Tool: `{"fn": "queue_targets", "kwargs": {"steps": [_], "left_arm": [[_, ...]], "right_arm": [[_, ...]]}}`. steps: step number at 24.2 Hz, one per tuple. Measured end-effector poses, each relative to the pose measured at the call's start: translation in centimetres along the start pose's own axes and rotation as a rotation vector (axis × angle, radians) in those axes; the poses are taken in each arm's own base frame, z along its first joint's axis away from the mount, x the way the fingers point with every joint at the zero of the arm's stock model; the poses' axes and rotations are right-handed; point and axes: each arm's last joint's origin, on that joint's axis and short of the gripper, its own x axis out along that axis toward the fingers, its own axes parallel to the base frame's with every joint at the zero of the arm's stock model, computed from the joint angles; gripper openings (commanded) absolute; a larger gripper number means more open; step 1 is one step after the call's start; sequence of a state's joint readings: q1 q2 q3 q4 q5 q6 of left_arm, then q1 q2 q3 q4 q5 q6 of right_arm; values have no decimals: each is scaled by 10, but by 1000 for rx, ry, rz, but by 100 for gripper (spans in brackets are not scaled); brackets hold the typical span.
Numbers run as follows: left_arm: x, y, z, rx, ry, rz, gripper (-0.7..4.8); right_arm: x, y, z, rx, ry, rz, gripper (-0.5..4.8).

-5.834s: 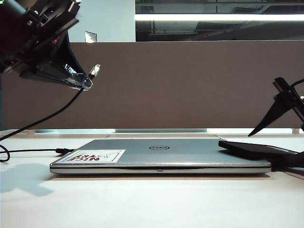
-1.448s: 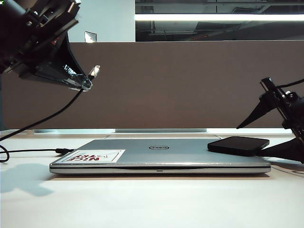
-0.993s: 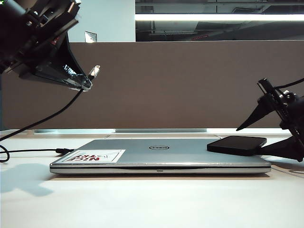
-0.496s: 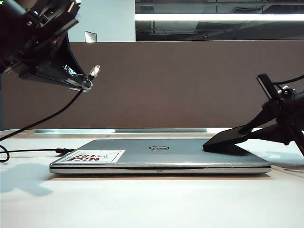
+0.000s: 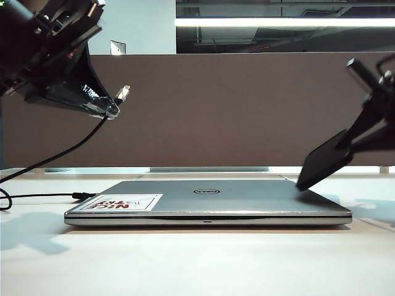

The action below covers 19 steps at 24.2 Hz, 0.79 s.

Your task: Pick up the charging cable and the phone, plug the charging cable into the charging port on the phone, and finally place them back on the table.

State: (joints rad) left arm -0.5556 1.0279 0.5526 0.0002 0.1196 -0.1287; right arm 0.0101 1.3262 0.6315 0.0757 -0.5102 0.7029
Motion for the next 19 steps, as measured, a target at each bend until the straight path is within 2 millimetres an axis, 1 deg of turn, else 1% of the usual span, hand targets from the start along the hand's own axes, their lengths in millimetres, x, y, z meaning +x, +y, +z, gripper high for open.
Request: {"fn": "queue_targets", "kwargs": {"steps": [3, 7, 10, 14, 19], "left_arm": [[0, 0, 0, 0, 0, 0, -6], [0, 0, 0, 0, 0, 0, -6], [0, 0, 0, 0, 0, 0, -6], [0, 0, 0, 0, 1, 0, -6], [0, 0, 0, 0, 1, 0, -6]], "right_arm": [[-29, 26, 6, -93, 13, -73, -9], [-52, 43, 10, -138, 68, -163, -9], [-66, 52, 7, -153, 198, -266, -9], [-71, 65, -2, -252, 270, -390, -9], [-65, 73, -18, -332, 349, -429, -9]]}}
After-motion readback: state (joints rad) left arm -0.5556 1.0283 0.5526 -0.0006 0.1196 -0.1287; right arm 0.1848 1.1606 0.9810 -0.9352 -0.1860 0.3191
